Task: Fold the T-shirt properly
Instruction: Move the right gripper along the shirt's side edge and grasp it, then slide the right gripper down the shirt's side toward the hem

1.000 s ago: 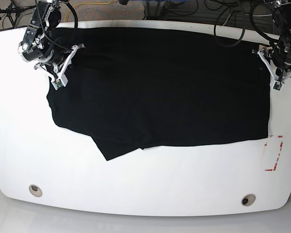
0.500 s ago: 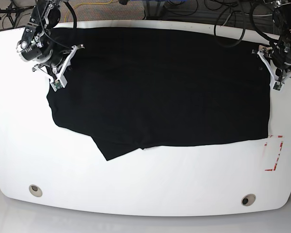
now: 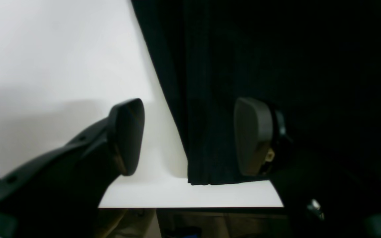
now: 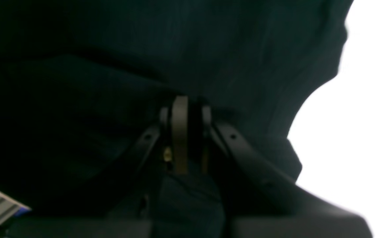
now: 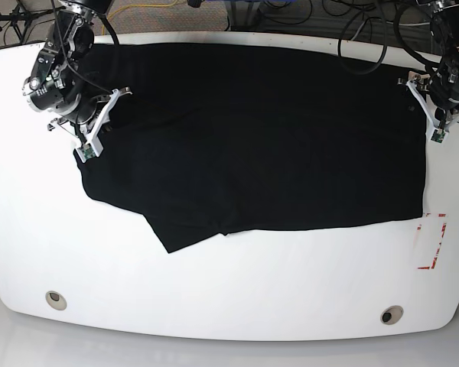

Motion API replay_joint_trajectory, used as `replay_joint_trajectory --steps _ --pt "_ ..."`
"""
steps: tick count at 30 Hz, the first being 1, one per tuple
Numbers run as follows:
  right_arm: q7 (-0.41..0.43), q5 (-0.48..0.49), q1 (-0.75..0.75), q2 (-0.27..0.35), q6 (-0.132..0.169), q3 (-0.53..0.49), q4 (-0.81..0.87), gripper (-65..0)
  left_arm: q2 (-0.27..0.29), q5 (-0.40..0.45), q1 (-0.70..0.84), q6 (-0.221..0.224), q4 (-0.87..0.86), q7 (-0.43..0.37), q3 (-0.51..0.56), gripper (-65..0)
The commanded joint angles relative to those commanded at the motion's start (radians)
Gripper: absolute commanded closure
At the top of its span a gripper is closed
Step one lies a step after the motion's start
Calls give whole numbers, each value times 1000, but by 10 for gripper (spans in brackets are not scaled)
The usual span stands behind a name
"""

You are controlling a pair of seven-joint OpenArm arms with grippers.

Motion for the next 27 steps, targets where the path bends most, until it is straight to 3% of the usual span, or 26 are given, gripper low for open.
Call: replay_joint_trajectory --steps 13,20,27 --pt "6 0 58 5 0 2 -52 -219 0 0 3 0 0 0 0 -403" --pt "6 0 110 5 0 0 -55 -225 0 0 3 0 -2 0 0 -403" --pt "0 0 138 6 0 0 -54 -296 0 0 2 0 -2 0 0 -403"
